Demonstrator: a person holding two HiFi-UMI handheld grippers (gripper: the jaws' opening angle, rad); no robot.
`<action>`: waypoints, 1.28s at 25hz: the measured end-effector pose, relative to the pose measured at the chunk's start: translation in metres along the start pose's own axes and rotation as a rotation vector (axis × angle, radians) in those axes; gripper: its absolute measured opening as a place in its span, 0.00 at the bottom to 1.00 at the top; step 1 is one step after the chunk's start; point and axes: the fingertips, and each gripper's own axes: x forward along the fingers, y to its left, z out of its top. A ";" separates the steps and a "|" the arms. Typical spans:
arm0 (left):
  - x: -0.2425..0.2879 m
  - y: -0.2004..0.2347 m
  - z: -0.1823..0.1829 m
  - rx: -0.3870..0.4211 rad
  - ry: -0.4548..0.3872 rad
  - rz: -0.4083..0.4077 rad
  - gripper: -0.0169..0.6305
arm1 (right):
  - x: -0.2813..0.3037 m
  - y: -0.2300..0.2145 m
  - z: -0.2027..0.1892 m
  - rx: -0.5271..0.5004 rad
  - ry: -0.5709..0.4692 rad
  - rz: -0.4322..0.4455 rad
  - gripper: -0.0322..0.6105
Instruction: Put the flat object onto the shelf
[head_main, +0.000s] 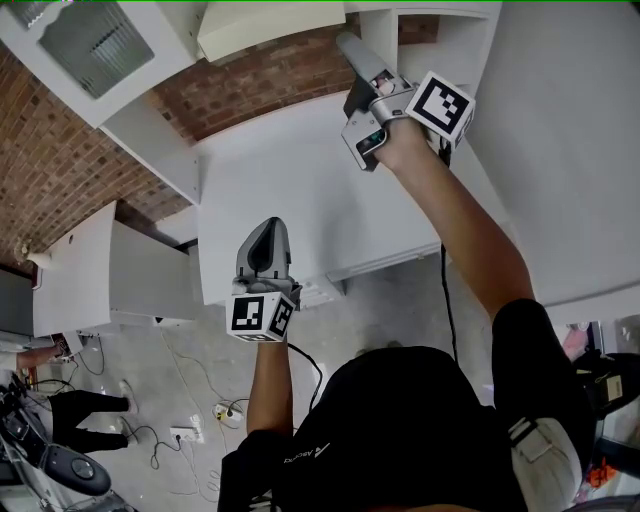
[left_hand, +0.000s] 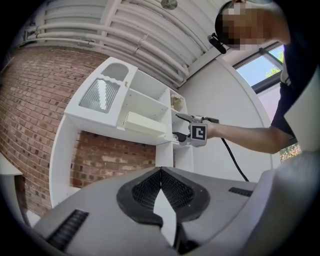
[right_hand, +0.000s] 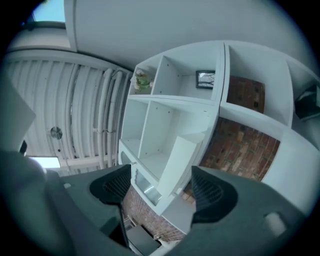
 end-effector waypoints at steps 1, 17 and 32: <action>0.001 -0.005 0.003 -0.002 -0.007 -0.009 0.02 | -0.009 0.003 -0.003 -0.043 0.017 0.002 0.63; 0.016 -0.090 0.027 -0.021 -0.033 -0.151 0.02 | -0.136 0.051 -0.055 -0.911 0.250 0.148 0.16; 0.012 -0.137 0.039 0.034 -0.074 -0.213 0.02 | -0.218 0.042 -0.111 -1.115 0.378 0.206 0.05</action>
